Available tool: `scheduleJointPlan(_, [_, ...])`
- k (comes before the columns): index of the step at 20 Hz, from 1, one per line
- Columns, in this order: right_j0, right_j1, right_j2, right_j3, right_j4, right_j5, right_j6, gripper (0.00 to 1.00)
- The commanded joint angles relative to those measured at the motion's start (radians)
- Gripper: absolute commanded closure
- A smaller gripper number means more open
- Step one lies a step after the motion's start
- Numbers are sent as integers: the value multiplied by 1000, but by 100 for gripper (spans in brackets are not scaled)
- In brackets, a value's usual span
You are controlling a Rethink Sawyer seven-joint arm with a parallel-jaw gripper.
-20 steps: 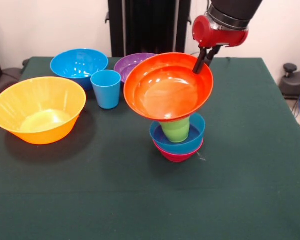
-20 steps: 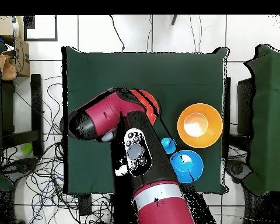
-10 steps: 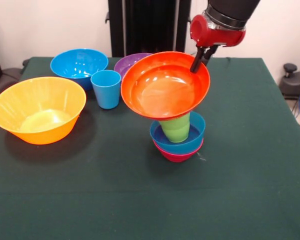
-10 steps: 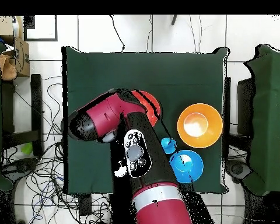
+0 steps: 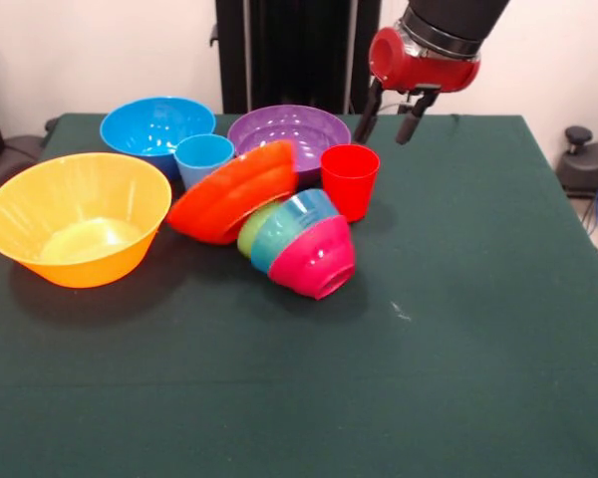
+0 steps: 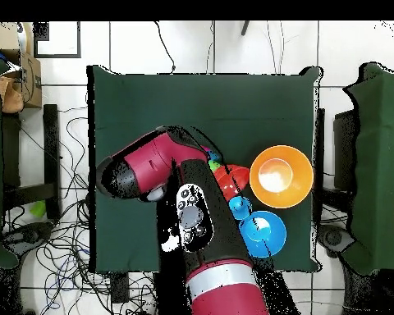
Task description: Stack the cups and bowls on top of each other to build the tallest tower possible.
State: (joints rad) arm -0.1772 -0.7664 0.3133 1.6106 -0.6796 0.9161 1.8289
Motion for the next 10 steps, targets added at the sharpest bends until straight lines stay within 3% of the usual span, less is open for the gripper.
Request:
scheduleJointPlan(1, [22,18,-15,13,3,-76,101,0])
scheduleJointPlan(10, [27,27,-9,16,31,-93,99,0])
